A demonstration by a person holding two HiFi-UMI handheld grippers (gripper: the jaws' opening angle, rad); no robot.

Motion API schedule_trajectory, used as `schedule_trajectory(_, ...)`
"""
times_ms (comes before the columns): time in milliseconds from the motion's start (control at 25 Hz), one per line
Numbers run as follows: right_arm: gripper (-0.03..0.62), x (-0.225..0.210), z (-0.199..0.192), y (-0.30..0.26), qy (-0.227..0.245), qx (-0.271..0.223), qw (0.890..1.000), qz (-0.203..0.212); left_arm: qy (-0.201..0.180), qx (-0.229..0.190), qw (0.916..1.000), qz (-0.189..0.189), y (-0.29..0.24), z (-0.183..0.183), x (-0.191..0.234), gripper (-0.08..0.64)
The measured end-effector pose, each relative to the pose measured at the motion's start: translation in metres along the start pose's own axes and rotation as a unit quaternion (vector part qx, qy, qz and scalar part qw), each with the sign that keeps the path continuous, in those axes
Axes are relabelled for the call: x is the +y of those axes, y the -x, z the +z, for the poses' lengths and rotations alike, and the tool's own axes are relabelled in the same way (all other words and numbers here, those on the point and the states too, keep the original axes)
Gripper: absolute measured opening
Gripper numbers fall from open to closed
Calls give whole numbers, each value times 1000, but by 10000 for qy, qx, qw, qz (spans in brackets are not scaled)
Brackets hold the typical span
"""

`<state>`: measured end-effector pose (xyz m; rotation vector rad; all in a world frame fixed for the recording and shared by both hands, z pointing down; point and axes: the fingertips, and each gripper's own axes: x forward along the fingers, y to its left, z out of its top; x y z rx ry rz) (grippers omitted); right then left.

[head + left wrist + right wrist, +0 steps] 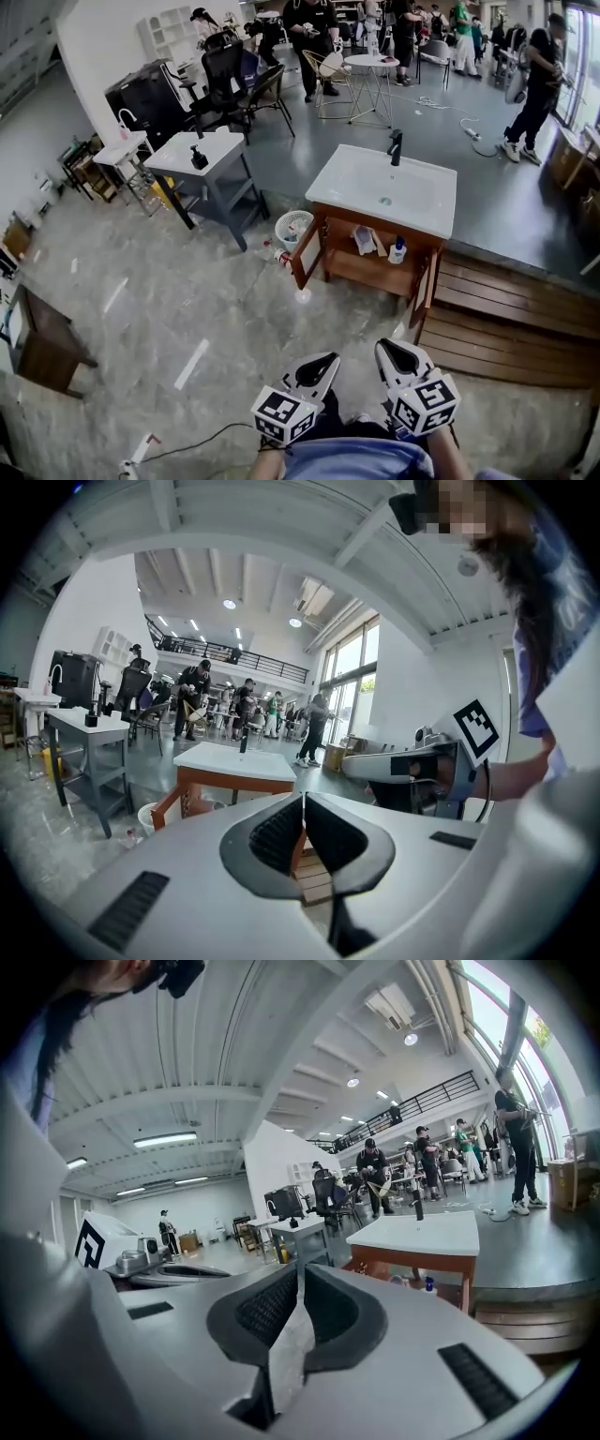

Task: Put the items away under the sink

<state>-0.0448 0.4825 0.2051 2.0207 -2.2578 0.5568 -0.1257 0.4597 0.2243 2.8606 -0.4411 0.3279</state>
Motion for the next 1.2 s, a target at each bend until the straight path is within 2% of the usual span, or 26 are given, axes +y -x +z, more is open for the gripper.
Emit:
schedule_trajectory(440,29,13,-14,30,215,-10,9997,72,-62,27,9999,125,22,-14,-30,17)
schedule_trajectory(680,29,6,-13,39,278,-82,9996,-30,-159,29,9999,4,14,-14,-40,17)
schedule_trajectory(960,29,-1,-14,44,333,-105,9993,-119,-257,52,9996,-123,6,-12,-48,17)
schedule_trajectory(1200,29,-11,-7,36,399,-204,9989,-155,-336,14,9994,-84,-3,-7,-37,17)
